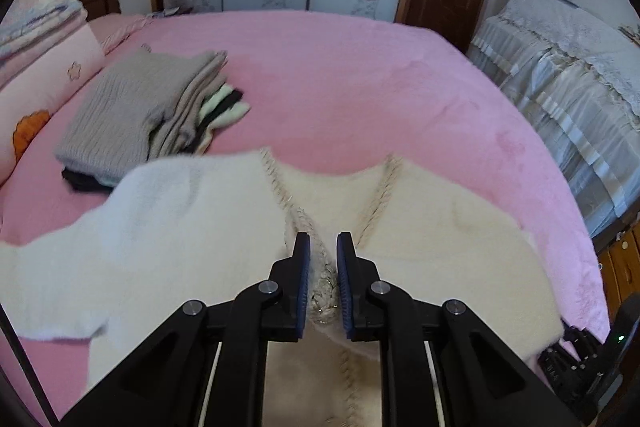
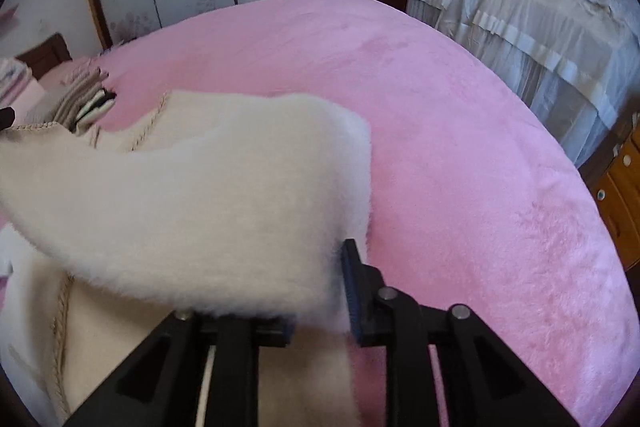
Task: Fold large clothes
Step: 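Lift the braided edge and fold that side panel toward the cardigan center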
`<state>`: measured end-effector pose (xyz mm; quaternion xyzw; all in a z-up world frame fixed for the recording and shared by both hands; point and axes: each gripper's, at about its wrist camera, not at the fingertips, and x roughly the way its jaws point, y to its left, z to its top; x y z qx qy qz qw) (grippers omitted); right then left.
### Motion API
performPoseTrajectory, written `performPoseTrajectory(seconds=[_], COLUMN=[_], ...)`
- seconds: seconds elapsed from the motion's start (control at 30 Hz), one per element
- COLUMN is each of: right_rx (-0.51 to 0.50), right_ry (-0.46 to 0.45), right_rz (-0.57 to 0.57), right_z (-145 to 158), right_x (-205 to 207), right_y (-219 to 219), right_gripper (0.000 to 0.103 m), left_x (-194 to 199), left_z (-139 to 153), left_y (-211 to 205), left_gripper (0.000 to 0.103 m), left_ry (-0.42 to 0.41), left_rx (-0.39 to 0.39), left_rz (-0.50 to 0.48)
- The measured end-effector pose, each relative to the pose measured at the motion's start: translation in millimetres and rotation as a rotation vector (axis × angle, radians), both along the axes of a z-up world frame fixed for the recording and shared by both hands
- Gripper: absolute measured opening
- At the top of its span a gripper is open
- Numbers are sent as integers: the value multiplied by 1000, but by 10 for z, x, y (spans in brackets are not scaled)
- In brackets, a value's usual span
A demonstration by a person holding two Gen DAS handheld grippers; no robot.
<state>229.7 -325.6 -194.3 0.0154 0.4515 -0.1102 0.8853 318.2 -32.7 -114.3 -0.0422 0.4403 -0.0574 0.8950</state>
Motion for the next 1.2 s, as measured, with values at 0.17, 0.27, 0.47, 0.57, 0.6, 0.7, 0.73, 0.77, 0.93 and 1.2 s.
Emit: performPoseTrajectory(seconds=[0.17,0.27,0.47,0.57,0.6,0.7,0.73,0.77,0.93,1.2], right_rx=[-120,-114,-84,-53,-41,6,17,22,-2,160], right_ry=[52,70,51,27,22,5,2,-3,-9,-16], right_rz=[48,64,55,37,29,12,3,-5,-18,-31], right_z=[-87,-58,99,188,212,285,304,321,312,347], right_x=[-207,-334,-451,-448,-444,-433,-431,-431,-329,65], right_y=[167,173,95,34,8,-79,-107,-137,-209,-509], right_gripper=[55,57,57,57,57,57,57,57,57,57], left_x=[-170,-179,-12,137,186,266,263,259,452,627], left_z=[-774,-1026,-940,-892,-888,-833,-804,-784,-988,-1046], left_y=[416,613,626,516,500,439,429,419,330,85], left_gripper=[9,18,77,85,85,85,85,85,85,11], left_ry=[173,258,237,235,245,257,248,238,293,288], left_rx=[4,-80,-171,-160,-181,-260,-277,-277,-205,-146], left_rz=[50,47,-50,-63,-76,-124,-144,-154,-168,-212])
